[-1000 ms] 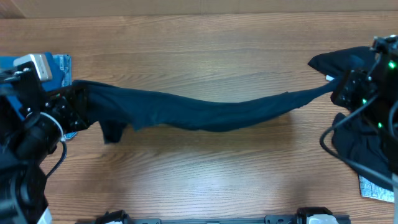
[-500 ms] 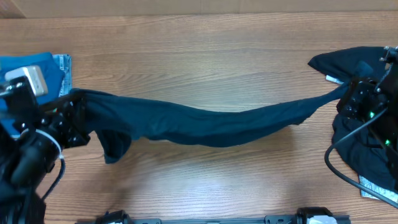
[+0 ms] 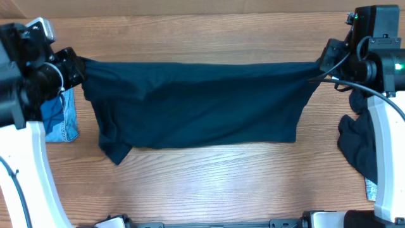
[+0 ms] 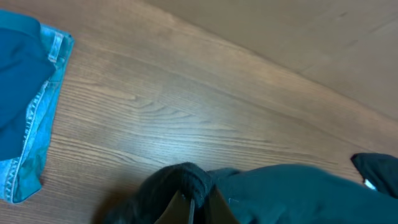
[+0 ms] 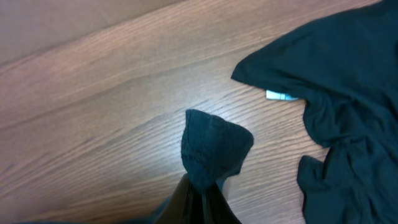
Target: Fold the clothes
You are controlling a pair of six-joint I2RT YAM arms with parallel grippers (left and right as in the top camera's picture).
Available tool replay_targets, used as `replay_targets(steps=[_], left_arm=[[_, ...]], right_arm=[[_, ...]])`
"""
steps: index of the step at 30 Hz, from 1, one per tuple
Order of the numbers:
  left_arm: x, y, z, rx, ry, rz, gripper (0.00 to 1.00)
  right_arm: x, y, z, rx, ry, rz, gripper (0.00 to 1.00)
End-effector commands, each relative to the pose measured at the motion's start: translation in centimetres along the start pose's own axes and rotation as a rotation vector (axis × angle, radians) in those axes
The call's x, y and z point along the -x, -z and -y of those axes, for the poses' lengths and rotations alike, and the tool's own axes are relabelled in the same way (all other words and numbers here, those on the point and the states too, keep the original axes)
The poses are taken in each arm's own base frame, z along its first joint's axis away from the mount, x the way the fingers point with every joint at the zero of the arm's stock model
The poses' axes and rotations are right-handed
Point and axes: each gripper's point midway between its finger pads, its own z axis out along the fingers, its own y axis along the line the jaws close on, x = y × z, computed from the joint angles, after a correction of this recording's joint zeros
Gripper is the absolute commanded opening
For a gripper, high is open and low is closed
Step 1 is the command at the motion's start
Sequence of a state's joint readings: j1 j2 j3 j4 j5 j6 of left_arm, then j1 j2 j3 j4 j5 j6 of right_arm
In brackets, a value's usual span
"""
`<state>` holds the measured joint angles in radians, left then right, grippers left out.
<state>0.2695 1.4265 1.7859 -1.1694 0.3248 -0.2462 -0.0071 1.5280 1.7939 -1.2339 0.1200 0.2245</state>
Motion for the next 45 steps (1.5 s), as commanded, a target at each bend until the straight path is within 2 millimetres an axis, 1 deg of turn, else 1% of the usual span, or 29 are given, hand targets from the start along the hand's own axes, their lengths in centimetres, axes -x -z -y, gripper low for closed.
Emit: replay_targets(steps=[1,5,9,10,12,16,20,23,26,28,29,31,35,36,37,38,39,40,41,42,43,44,45], left_arm=[[1.2,0.3,-0.1,0.005,-0.036,0.048,0.04],[1.7,1.5,0.5,-0.003,-0.047,0.08,0.04],[1.5,3.9,0.4,0.009,-0.035,0.102,0.04],[1.3,4.6,0.4,0.011,-0.029,0.105,0.04],[0.8,6.0,1.2,-0.033,-0.03,0.113,0.04],[-0.2,7.7,3.0,-0.114,-0.045,0.119,0.04],[-0.9,8.9,3.3,-0.115,-0.049,0.129,0.04],[-1.1,9.0,3.3,-0.114,-0.048,0.126,0.04],[-0.9,7.8,2.9,-0.104,-0.035,0.098,0.04],[-0.7,6.1,2.2,-0.095,-0.017,0.057,0.04],[-0.6,4.9,1.8,-0.089,-0.005,0.028,0.04],[-0.2,2.8,1.1,-0.08,0.013,-0.011,0.04],[1.4,-2.7,-0.7,-0.07,0.038,-0.063,0.04],[2.0,-4.0,-1.0,-0.071,0.038,-0.06,0.04],[3.3,-6.1,-1.4,-0.08,0.045,-0.043,0.04],[4.4,-7.5,-1.4,-0.108,0.045,-0.019,0.04],[6.8,-9.3,-0.3,-0.202,0.005,0.047,0.04],[8.1,-9.8,0.5,-0.257,-0.018,0.09,0.04],[9.5,-9.8,1.4,-0.315,-0.043,0.14,0.04],[10.7,-9.3,2.5,-0.37,-0.071,0.191,0.04],[13.1,-7.8,4.2,-0.449,-0.093,0.289,0.04],[14.3,-6.4,5.4,-0.498,-0.112,0.34,0.04],[15.0,-5.3,6.3,-0.533,-0.132,0.368,0.04]], right_arm=[[1.5,1.8,0.9,-0.008,-0.016,0.077,0.04],[1.8,2.5,0.9,-0.007,-0.017,0.085,0.04],[1.8,3.9,0.9,-0.002,-0.018,0.09,0.04],[1.7,4.6,0.9,0.004,-0.018,0.089,0.04],[1.4,6.0,1.1,0.004,-0.017,0.08,0.04],[0.5,7.9,1.1,0.022,-0.014,0.06,0.04],[-0.1,9.3,1.0,0.046,-0.01,0.065,0.04],[-0.3,9.5,1.0,0.051,-0.009,0.063,0.04],[-0.1,8.5,0.8,0.049,-0.006,0.046,0.04],[0.2,6.7,0.6,0.041,-0.003,0.017,0.04],[0.4,5.7,0.4,0.036,-0.002,0.0,0.04],[0.8,3.3,0.1,0.027,0.004,-0.031,0.04],[2.7,-2.8,-1.0,0.024,0.044,-0.049,0.04],[3.8,-4.7,-1.5,0.03,0.042,-0.026,0.04],[5.3,-6.6,-2.4,0.06,0.039,0.017,0.04],[6.7,-7.7,-3.5,0.107,0.037,0.063,0.04],[8.8,-8.2,-5.0,0.173,0.037,0.137,0.04],[10.1,-8.0,-5.6,0.203,0.037,0.19,0.04],[11.8,-7.4,-6.1,0.227,0.036,0.262,0.04],[13.1,-6.5,-6.4,0.24,0.035,0.317,0.04],[14.6,-4.9,-6.7,0.256,0.034,0.379,0.04],[15.4,-3.8,-6.8,0.263,0.034,0.405,0.04],[15.8,-3.0,-6.9,0.266,0.034,0.419,0.04]])
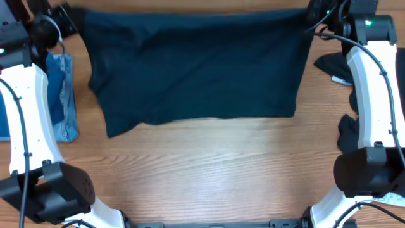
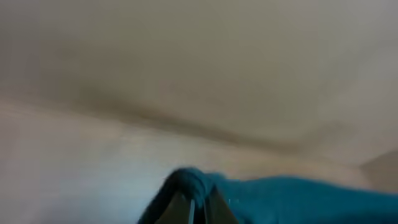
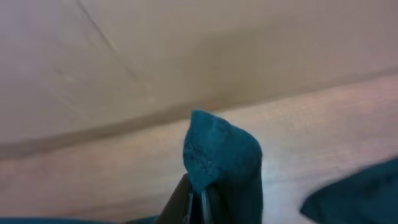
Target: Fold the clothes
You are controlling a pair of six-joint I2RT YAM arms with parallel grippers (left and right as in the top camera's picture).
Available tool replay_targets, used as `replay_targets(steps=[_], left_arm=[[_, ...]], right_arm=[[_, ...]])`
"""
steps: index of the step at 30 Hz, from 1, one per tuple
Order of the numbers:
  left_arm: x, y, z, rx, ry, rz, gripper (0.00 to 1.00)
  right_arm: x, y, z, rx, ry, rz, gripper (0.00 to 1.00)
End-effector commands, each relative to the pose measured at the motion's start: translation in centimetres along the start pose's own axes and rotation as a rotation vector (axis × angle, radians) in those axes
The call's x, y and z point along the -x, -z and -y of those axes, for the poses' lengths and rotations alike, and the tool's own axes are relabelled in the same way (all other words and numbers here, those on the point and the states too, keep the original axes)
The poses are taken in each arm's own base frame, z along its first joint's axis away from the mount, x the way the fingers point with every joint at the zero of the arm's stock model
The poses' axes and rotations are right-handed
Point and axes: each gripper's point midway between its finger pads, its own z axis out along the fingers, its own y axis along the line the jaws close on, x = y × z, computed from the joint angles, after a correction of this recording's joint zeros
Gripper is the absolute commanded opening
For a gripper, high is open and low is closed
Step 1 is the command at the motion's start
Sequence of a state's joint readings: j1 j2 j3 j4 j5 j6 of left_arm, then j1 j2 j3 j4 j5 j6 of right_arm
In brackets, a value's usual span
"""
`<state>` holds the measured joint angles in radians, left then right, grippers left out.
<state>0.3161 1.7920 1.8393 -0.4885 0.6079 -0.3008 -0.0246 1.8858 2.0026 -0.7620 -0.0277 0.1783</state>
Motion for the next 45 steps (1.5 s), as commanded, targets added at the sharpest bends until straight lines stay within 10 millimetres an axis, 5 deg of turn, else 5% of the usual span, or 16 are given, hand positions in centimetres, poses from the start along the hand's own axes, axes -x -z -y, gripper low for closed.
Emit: replay_targets(steps=[1,4,7,10,15,23,31,45], left_arm=[[4.9,3.6,7.0,-0.236,-0.047,0.114,0.04],[4.8,4.8,8.5,-0.266,-0.064,0.078,0.04],[2.8,5.0,8.1,-0.233,-0.035,-0.01,0.04],[-1.8,5.1,6.5,-0.168,0.061,-0.183,0.04],[-12.1,7.1,0.4,0.233,0.163,-0.547,0.04],[-21.1,7.5,-4.2,0.413,0.214,-0.794,0.04],[-23.4,8.8,-7.0,0.548,0.193,-0.861,0.04],[-25.4,11.5,-6.4,0.592,0.234,-0.992,0.04]], right_arm=[[5.4,5.1,-1.7,0.053,0.017,0.148,0.04],[4.9,6.1,-1.6,0.042,0.016,0.107,0.04],[1.6,6.0,-0.8,0.008,0.027,-0.029,0.04],[-2.4,6.3,0.2,-0.032,0.017,-0.188,0.04],[-9.2,8.2,1.9,-0.1,-0.001,-0.476,0.04],[-18.3,7.6,4.2,-0.174,-0.019,-0.783,0.04],[-26.4,7.8,7.3,-0.287,-0.002,-1.013,0.04],[-27.6,8.3,7.7,-0.302,-0.001,-1.055,0.04]])
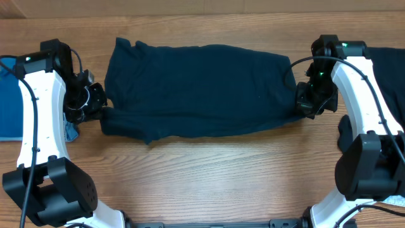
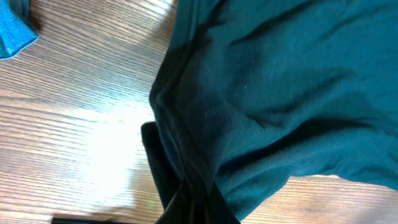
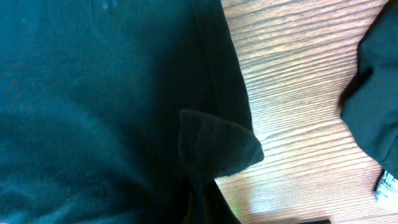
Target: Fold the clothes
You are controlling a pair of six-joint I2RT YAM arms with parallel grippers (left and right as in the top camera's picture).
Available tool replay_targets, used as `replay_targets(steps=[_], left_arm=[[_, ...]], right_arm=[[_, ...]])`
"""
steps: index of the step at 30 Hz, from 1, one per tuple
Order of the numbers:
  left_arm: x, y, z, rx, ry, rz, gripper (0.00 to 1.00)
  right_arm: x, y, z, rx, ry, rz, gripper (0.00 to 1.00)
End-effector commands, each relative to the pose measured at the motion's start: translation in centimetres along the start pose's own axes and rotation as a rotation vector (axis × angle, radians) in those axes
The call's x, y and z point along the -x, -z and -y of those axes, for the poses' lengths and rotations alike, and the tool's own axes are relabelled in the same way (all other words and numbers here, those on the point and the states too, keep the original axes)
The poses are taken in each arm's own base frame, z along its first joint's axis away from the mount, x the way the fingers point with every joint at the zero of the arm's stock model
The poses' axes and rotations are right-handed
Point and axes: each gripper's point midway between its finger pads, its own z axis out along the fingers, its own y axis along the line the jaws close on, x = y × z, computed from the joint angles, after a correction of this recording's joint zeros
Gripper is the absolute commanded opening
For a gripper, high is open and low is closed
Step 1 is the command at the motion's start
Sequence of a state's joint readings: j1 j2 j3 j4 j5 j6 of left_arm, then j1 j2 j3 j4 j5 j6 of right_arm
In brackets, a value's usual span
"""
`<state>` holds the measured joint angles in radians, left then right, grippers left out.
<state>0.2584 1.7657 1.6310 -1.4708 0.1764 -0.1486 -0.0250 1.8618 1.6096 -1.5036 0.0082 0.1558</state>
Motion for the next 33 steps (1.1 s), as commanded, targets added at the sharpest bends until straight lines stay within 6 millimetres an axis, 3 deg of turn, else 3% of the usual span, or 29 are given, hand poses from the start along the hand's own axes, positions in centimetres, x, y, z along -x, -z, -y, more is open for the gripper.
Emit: replay_targets(steps=[1,13,22,26,33], left_arm=[[-0.1,0.2,-0.4,0.02,-0.02,0.008,0.04],[-1.9,-3.0,-1.4,0.037,-0.005,-0.077,0.04],[-3.5,-6.3,-2.0,0.04,0.031,-0.136,0.04],[-2.3,-6.4,-1.9,0.034,0.033,-0.089,0.04],[2.4,-6.3,-2.8,0.091,0.079,0.111,0.04]], right_arm=[[-0.1,0.4,0.5,-0.013,0.003,0.017,0.04],[-0.6,0.2,0.6,-0.017,0.002,-0.005,0.04],[-2.2,-2.5,0.9,-0.033,-0.008,-0.079,0.04],[-0.3,-2.7,0.5,-0.016,-0.008,0.0,0.04],[4.1,-2.3,-0.3,0.021,-0.046,0.179,0.04]])
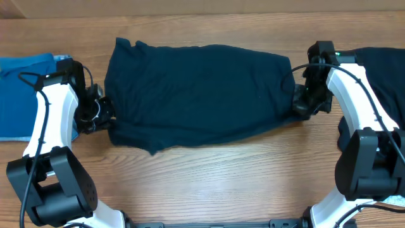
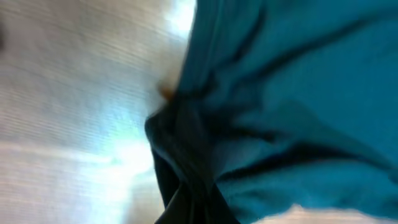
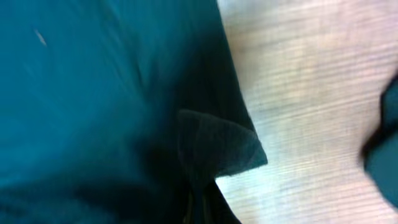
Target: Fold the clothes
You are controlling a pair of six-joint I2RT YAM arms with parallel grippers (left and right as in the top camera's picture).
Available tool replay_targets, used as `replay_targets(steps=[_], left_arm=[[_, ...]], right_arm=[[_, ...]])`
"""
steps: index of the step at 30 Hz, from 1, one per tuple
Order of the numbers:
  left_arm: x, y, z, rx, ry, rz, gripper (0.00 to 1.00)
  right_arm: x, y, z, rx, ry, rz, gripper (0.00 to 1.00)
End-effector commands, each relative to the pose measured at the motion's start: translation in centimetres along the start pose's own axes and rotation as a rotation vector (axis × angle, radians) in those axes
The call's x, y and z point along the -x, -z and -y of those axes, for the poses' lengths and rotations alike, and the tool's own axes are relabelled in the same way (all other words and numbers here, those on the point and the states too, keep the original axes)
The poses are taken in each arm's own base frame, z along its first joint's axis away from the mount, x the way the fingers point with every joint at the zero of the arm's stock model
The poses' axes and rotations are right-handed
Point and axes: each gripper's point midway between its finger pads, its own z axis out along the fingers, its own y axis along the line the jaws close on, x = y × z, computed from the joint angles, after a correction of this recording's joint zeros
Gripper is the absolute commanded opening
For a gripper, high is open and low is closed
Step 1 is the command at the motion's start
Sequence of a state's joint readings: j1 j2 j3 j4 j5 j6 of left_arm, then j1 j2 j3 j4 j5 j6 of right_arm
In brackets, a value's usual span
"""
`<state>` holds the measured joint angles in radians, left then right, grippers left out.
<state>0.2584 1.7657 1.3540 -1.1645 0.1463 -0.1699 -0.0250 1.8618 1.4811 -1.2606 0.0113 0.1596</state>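
Note:
A dark teal garment [image 1: 196, 95] lies spread across the middle of the wooden table, folded once on itself. My left gripper [image 1: 104, 114] is shut on its near left corner [image 2: 186, 162]. My right gripper [image 1: 300, 104] is shut on its near right corner [image 3: 211, 146]. Both wrist views are blurred, and the cloth bunches over the fingers in each.
A blue denim piece [image 1: 28, 66] lies at the far left, partly under the left arm. More dark clothing [image 1: 380, 63] is piled at the right edge behind the right arm. Bare wood [image 1: 209, 183] runs along the front.
Both grippers, still shut on the corners, have shifted slightly inward and toward the front. The garment's front edge has been drawn a little nearer and lies lower on the table.
First both grippers held the garment stretched in the air by its corners, the cloth hanging. Then they held it at the table's far edge. Later the held corners were low at the front with the garment lying doubled on the table, as it is now.

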Motion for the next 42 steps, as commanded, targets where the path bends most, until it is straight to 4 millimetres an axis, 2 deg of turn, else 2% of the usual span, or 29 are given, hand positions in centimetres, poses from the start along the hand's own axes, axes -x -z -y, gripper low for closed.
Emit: replay_targets(steps=[1,5,12,18,22,25,26,28,29,31,34,35,38,40,42], left_arm=[[2.0,0.5,-1.3,0.079,0.076,0.099,0.04],[3.8,0.7,-1.3,0.077,0.08,0.175,0.04],[4.7,0.9,-0.9,0.056,0.082,0.21,0.1],[5.2,0.9,-0.8,0.052,0.08,0.23,0.09],[5.1,0.9,-0.8,0.051,0.087,0.229,0.09],[5.2,0.6,-0.8,0.052,0.088,0.225,0.11],[5.1,0.5,-0.8,0.053,0.088,0.22,0.14],[5.1,0.1,-0.9,0.056,0.089,0.208,0.17],[5.0,-0.3,-0.9,0.058,0.09,0.197,0.28],[4.8,-1.2,-1.0,0.058,0.092,0.164,0.36],[4.5,-2.1,-1.1,0.063,0.095,0.131,0.36],[4.4,-2.3,-1.0,0.053,0.095,0.121,0.33],[4.4,-2.3,-0.8,0.046,0.095,0.121,0.34],[4.2,-2.3,-0.8,0.046,0.095,0.114,0.45],[3.8,-2.0,-0.8,0.046,0.089,0.101,0.49]], right_arm=[[1.5,0.7,0.2,-0.004,-0.054,0.08,0.04],[3.0,0.8,-0.1,0.011,-0.059,0.141,0.04],[3.8,0.7,-0.3,0.02,-0.059,0.175,0.04],[4.3,-1.6,-0.4,0.03,-0.059,0.21,0.04],[5.6,-1.9,-0.7,0.045,-0.059,0.271,0.04],[6.1,-1.7,-0.8,0.051,-0.058,0.292,0.18],[6.2,-1.7,-0.8,0.052,-0.059,0.296,0.28],[6.3,-1.6,-0.9,0.053,-0.058,0.3,0.54],[6.3,-1.6,-0.9,0.053,-0.058,0.301,0.55],[6.3,-1.6,-0.9,0.053,-0.058,0.3,0.55],[6.2,-1.7,-0.8,0.052,-0.058,0.297,0.55],[6.1,-1.7,-0.8,0.051,-0.058,0.293,0.54],[5.8,-1.8,-0.7,0.047,-0.058,0.279,0.53],[5.5,-1.9,-0.7,0.044,-0.057,0.267,0.53],[5.2,-2.0,-0.6,0.041,-0.054,0.257,0.51]])
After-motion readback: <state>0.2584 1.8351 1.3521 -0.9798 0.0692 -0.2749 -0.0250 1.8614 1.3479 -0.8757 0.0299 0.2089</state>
